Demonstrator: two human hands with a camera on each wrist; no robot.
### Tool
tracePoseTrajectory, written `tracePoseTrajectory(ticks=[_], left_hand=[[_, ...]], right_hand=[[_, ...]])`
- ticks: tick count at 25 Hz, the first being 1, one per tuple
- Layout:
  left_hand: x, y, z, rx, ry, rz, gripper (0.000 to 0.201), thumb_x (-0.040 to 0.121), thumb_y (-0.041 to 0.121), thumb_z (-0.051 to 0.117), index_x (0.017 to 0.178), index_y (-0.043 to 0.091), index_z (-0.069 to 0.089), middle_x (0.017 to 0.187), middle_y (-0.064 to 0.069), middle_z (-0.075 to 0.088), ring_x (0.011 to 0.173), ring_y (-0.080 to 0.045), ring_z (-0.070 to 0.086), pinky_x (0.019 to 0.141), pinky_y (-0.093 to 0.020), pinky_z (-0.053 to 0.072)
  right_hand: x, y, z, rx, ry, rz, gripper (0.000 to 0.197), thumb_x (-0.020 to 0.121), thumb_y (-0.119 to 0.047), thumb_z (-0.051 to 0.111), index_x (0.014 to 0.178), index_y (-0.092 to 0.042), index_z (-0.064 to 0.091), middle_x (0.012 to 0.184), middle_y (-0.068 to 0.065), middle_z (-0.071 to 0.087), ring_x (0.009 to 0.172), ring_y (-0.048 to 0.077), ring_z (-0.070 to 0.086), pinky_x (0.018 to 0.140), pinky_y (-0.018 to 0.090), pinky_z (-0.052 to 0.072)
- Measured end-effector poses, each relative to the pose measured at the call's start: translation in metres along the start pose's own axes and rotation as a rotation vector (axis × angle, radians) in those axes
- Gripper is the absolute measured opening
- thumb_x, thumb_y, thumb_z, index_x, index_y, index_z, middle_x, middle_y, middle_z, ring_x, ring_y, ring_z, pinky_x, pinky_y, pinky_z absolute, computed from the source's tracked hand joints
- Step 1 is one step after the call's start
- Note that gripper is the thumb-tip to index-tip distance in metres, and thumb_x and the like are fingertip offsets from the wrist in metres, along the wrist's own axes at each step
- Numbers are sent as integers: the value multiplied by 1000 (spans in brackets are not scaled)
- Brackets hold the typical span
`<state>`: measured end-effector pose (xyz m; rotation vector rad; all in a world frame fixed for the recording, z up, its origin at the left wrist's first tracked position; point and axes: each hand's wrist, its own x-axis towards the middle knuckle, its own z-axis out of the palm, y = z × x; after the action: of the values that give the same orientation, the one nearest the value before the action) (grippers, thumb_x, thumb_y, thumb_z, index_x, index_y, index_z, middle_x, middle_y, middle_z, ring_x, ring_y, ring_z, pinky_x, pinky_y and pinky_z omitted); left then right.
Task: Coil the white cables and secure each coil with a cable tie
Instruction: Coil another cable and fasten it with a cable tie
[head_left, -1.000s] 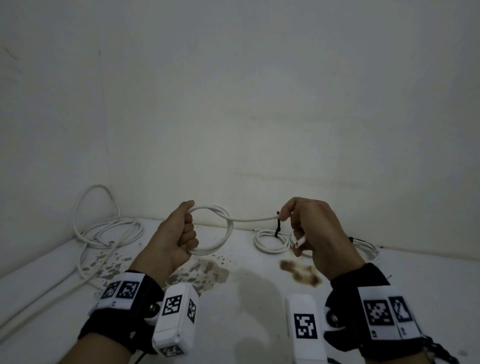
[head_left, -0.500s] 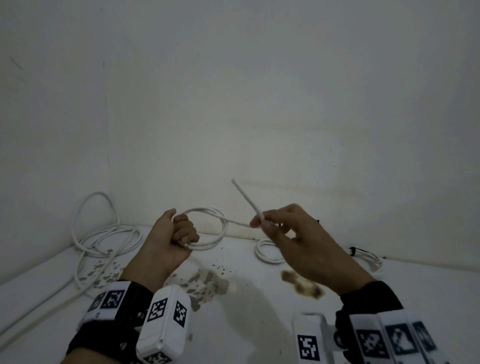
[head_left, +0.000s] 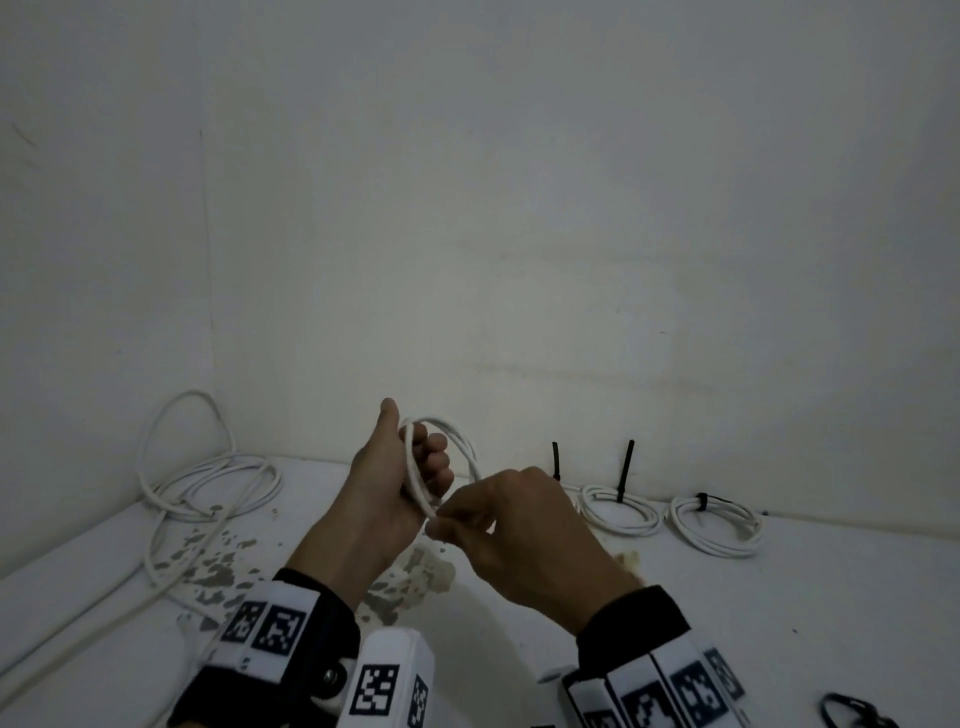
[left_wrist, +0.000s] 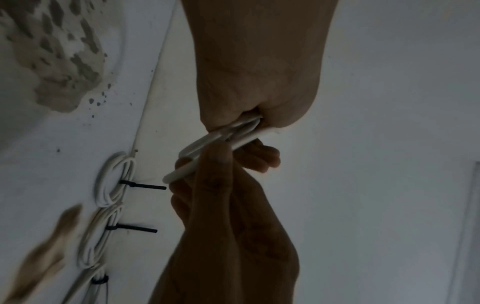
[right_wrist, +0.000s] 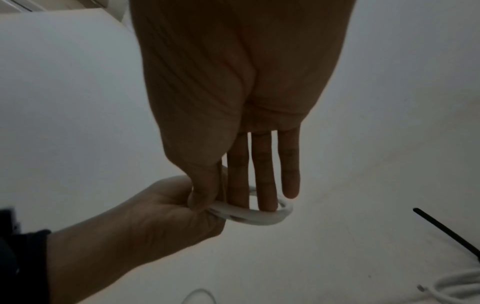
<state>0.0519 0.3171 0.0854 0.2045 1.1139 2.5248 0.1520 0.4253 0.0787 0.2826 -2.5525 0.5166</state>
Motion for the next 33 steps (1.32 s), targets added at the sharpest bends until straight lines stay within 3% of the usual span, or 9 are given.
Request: tracePoseTrajectory(ticks=[6,12,15,17,19,22,24,28,33], left_hand=[[-7,-6,5,67,-47,-19,47,101,53,38,68,19,42,46,7,31,34,-7,28,33,-17,28],[-9,-7,5,135,-57,-30,42,101,43,40,68,18,43,47,6,27,36,-7,24,35,-17,26],[-12,-5,5,264,-83,-45,45,101,41,39,62,19,42,44,7,23,32,-7,19,33,-16,19],[-14,-3,3,349,-102,-81,45,101,44,39,65,18,45,44,7,22,32,-7,15,34,-16,14],[-17,-2,2,422,-151,-150,50,101,50,37,65,17,47,46,7,22,34,-6,14,36,-17,10],[-24,-4,4,550,-226,-220,63,96,67,29,60,18,45,47,6,24,37,-6,13,36,-17,10],[-27,-5,7,604,-257,-250,66,91,75,24,58,20,40,49,6,22,39,-6,12,36,-18,10],[-29,-5,8,696,-263,-245,65,90,74,27,59,20,43,56,5,18,46,-8,8,42,-21,7],[-31,-7,6,756,-256,-208,66,85,78,29,61,18,40,57,3,19,50,-11,8,43,-22,9]], right_hand=[[1,-4,6,69,127,123,37,84,-42,72,62,-13,64,55,4,62,57,25,57,58,26,44],[1,-1,11,29,196,152,49,82,-45,73,52,-23,42,47,-5,47,50,15,48,53,20,39],[-1,2,1,138,81,136,35,75,-45,79,60,-18,60,58,-2,63,59,14,61,60,27,53],[-1,8,-9,276,129,136,27,74,-46,78,72,-21,67,68,-5,68,67,8,65,66,28,57],[-1,14,-18,365,247,129,16,83,-44,73,91,-31,68,86,-12,68,83,2,63,72,21,54],[0,14,-17,299,183,36,28,91,-31,69,117,-42,66,109,-18,66,105,-4,59,86,12,46],[3,17,-11,320,203,40,18,90,-21,70,103,-33,75,94,-14,73,93,-1,65,79,14,49],[5,24,-7,260,249,98,7,90,-24,70,85,-23,75,77,-8,73,80,7,69,74,36,57],[1,26,-15,129,90,29,7,90,-31,70,91,-24,68,86,-11,71,85,5,64,78,30,54]])
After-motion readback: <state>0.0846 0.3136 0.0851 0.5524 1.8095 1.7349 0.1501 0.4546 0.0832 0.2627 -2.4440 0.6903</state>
